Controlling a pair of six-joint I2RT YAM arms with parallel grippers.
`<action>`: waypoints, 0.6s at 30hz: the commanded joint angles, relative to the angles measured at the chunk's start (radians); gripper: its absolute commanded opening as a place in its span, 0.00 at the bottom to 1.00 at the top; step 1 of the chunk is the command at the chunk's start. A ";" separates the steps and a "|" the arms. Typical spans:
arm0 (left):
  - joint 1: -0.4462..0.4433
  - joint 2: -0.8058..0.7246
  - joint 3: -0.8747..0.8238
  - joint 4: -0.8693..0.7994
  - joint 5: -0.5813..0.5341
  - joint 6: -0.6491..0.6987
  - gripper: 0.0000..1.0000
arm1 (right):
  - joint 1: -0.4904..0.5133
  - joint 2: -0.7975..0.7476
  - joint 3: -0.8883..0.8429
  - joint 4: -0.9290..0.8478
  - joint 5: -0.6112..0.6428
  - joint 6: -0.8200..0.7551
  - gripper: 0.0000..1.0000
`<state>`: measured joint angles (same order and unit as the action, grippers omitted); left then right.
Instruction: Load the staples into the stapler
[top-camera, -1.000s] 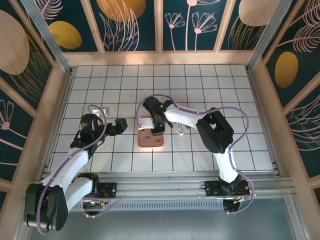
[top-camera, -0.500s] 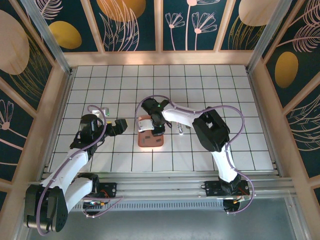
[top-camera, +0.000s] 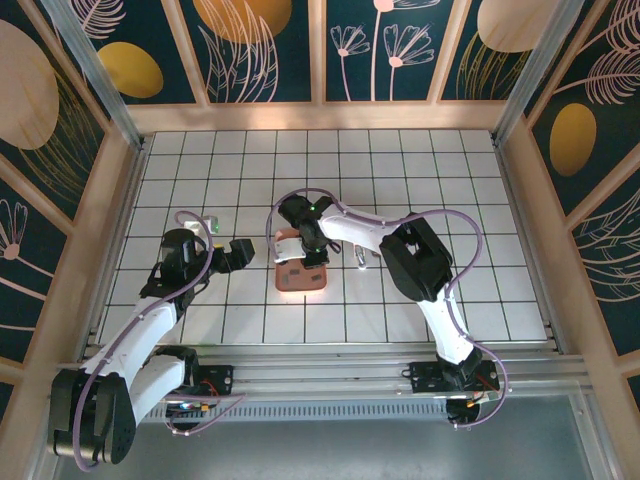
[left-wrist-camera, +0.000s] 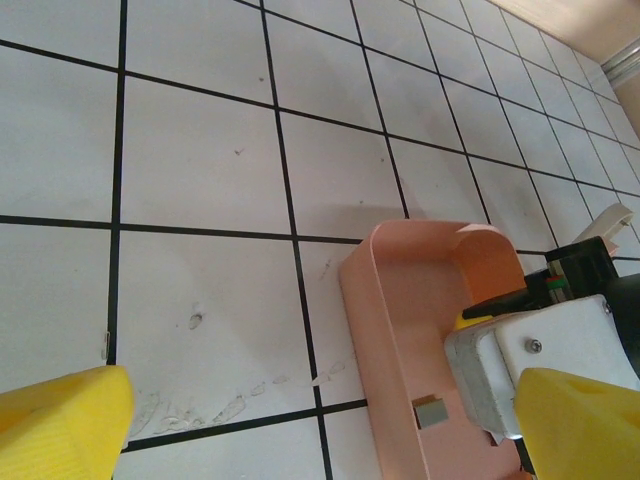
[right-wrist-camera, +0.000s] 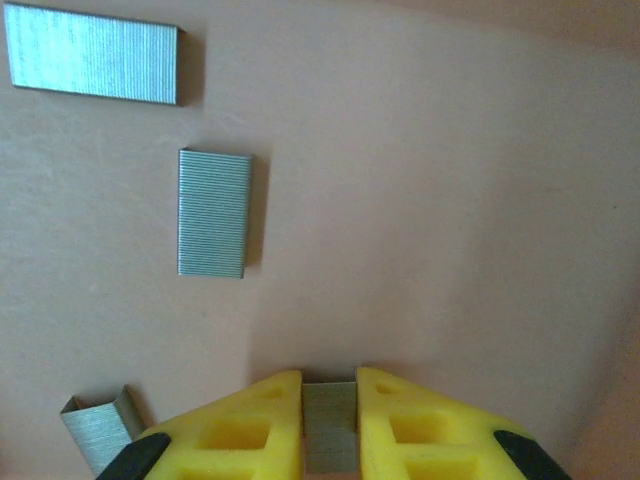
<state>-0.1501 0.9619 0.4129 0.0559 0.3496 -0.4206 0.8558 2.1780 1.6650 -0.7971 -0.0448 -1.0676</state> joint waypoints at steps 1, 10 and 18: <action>-0.003 -0.012 -0.002 -0.008 -0.014 0.018 0.97 | 0.006 0.035 0.029 -0.026 0.034 0.012 0.16; -0.003 -0.009 0.004 0.023 -0.008 0.041 0.96 | 0.026 -0.075 0.002 0.034 0.011 0.106 0.14; -0.003 -0.014 0.029 0.030 -0.014 0.094 0.95 | 0.034 -0.242 -0.138 0.185 -0.010 0.291 0.13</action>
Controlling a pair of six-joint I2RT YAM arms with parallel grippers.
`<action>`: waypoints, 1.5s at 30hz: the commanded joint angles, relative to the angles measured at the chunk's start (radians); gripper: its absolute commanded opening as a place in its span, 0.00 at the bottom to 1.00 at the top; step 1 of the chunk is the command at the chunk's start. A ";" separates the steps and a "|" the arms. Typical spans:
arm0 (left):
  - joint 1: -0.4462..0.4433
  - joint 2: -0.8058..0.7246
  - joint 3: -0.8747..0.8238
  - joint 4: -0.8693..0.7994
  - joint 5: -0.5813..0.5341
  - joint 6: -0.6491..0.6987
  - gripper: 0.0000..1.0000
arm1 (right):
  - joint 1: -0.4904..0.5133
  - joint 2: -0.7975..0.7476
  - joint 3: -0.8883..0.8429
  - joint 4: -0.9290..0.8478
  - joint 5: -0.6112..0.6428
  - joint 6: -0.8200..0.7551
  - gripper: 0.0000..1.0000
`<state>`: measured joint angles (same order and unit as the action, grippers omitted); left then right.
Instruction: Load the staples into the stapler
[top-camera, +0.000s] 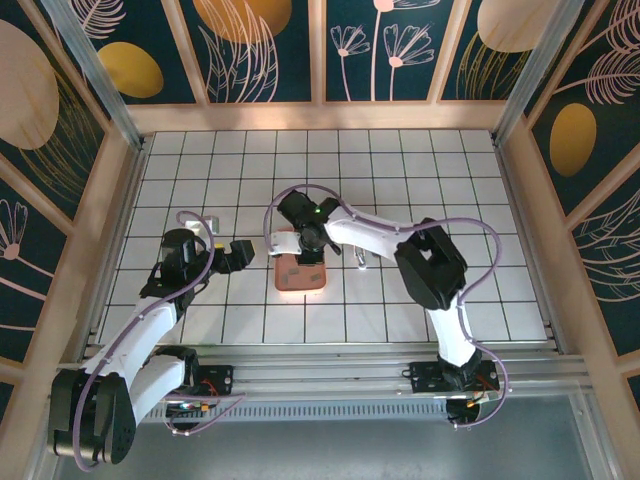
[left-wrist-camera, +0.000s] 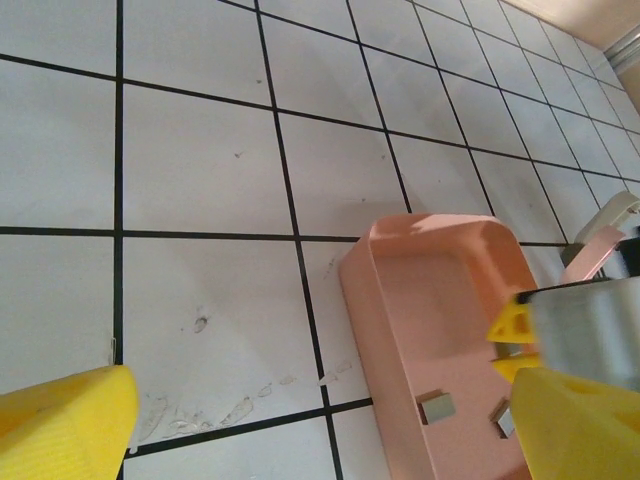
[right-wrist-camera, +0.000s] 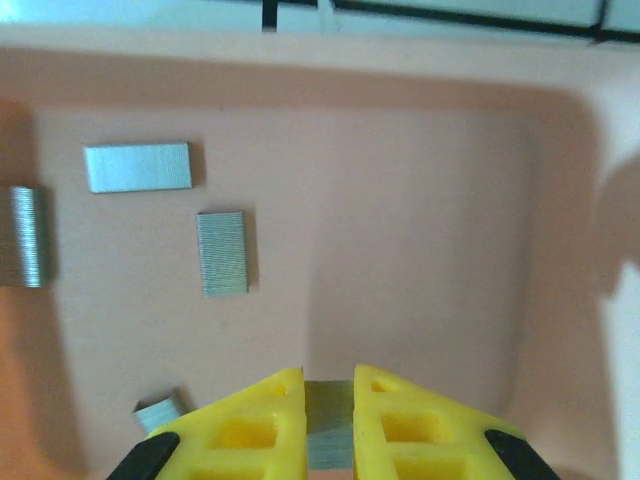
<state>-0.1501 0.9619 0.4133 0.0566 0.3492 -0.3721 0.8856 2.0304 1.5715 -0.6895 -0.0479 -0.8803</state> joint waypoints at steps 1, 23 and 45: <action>-0.004 -0.014 0.035 0.029 -0.011 0.056 0.94 | 0.004 -0.114 -0.064 0.097 -0.004 0.132 0.13; -0.185 0.212 0.176 0.118 0.004 0.133 0.91 | -0.116 -0.733 -0.722 0.224 -0.021 1.233 0.13; -0.201 0.287 0.202 0.112 0.025 0.127 0.92 | -0.142 -0.493 -0.746 0.075 0.091 1.561 0.14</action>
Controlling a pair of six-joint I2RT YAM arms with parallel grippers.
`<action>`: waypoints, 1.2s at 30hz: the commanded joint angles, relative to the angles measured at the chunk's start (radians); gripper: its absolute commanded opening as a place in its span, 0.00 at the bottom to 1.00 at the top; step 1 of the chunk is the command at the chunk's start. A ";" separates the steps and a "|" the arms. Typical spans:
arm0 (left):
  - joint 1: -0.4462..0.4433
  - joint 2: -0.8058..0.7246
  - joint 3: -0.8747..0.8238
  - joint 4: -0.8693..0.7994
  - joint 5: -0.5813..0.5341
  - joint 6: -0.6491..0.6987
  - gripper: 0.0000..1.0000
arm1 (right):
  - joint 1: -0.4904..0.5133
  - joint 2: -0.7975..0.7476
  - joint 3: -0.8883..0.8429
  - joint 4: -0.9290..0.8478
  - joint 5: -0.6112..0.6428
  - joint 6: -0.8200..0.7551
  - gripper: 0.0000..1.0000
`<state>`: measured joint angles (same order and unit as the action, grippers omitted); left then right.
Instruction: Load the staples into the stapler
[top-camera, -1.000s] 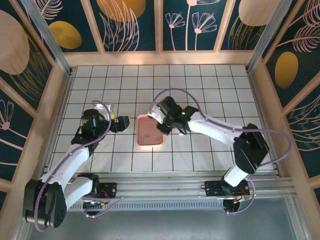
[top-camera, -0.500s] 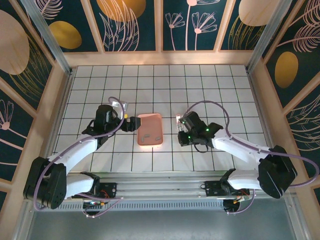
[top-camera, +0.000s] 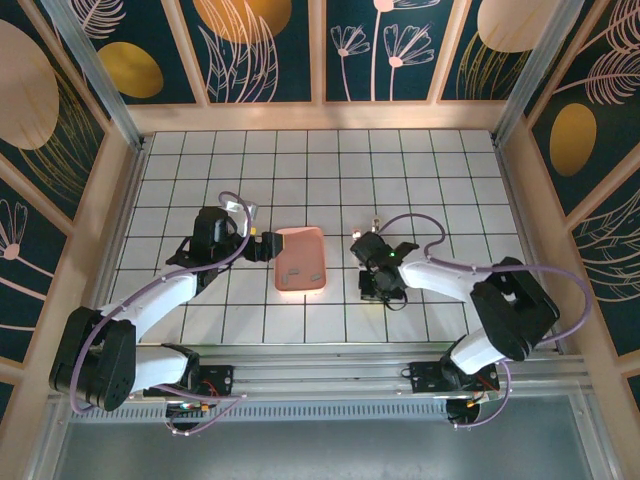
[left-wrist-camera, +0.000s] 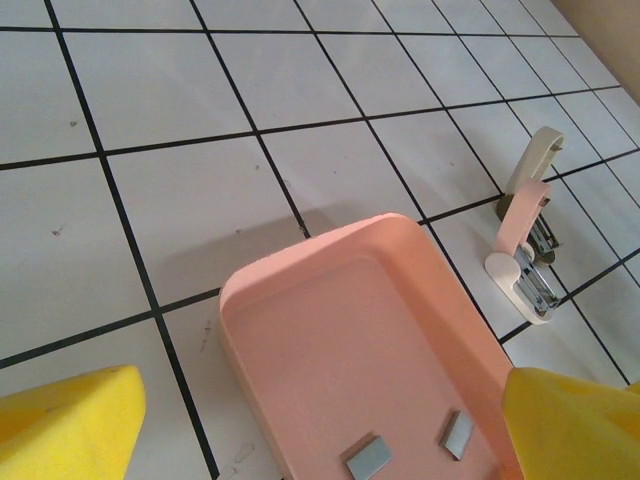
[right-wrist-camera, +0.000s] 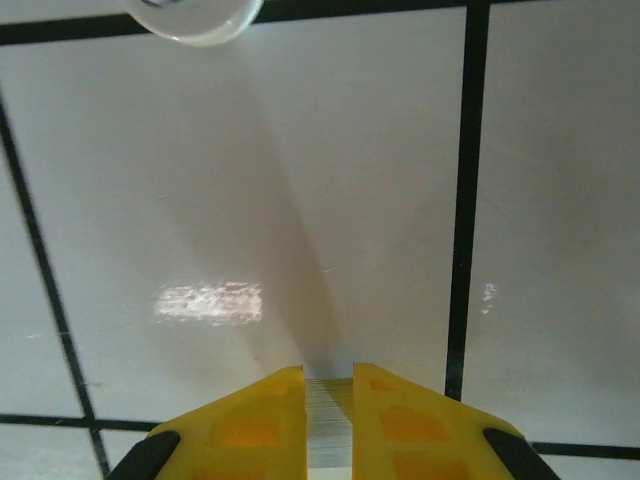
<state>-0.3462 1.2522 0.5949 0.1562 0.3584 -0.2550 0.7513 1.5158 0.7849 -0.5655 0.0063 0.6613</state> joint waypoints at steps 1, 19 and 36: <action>-0.006 -0.002 0.020 0.011 0.016 0.010 0.92 | -0.008 0.029 0.046 -0.046 0.035 0.016 0.14; -0.005 0.004 0.022 0.001 0.019 0.017 0.92 | -0.061 0.080 0.193 -0.215 -0.049 0.031 0.29; -0.005 0.010 0.022 0.006 0.025 0.017 0.93 | -0.049 0.184 0.245 -0.223 -0.045 -0.044 0.28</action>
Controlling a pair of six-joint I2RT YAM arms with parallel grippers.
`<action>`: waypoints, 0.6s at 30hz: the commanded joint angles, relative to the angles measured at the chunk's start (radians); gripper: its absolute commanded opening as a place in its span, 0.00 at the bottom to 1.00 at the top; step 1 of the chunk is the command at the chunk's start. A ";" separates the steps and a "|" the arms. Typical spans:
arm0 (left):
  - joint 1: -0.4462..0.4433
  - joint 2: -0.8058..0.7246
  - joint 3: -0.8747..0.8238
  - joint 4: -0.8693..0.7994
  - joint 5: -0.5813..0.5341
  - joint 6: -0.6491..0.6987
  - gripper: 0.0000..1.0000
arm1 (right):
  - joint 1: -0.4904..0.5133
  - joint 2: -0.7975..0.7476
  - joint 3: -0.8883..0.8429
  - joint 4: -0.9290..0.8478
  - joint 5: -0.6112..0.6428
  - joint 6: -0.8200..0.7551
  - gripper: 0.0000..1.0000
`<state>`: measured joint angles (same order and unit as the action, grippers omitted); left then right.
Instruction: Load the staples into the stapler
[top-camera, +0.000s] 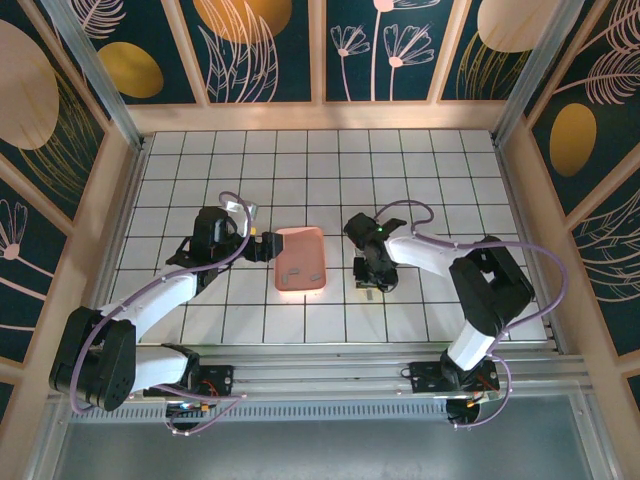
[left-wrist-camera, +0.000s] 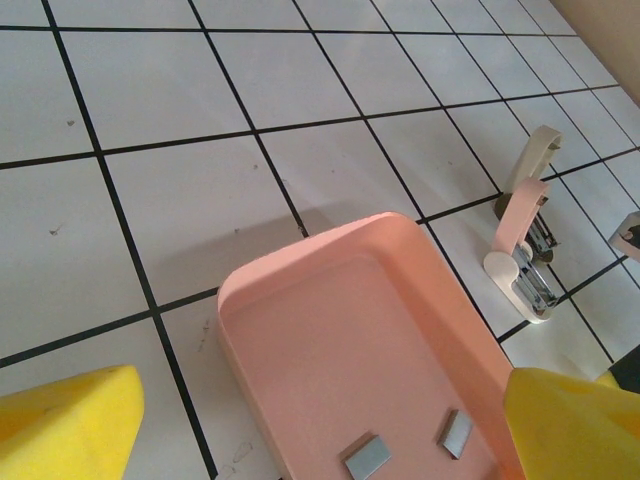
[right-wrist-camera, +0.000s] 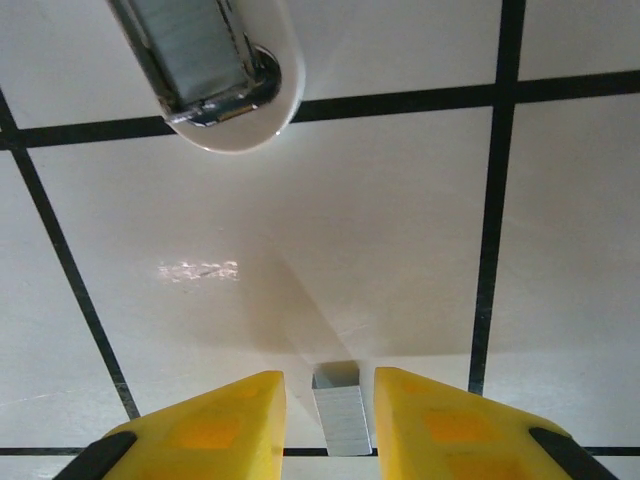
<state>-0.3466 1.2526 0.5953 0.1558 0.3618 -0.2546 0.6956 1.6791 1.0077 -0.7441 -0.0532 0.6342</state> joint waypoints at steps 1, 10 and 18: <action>-0.005 0.011 0.021 0.007 0.022 0.016 0.93 | 0.007 0.025 0.025 -0.044 0.013 -0.019 0.28; -0.005 0.012 0.021 0.008 0.028 0.016 0.93 | 0.013 0.036 0.021 -0.049 -0.007 -0.029 0.28; -0.005 0.010 0.019 0.007 0.028 0.016 0.93 | 0.019 0.049 0.006 -0.047 -0.013 -0.028 0.26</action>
<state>-0.3466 1.2579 0.5953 0.1558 0.3664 -0.2546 0.7048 1.7050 1.0130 -0.7601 -0.0612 0.6090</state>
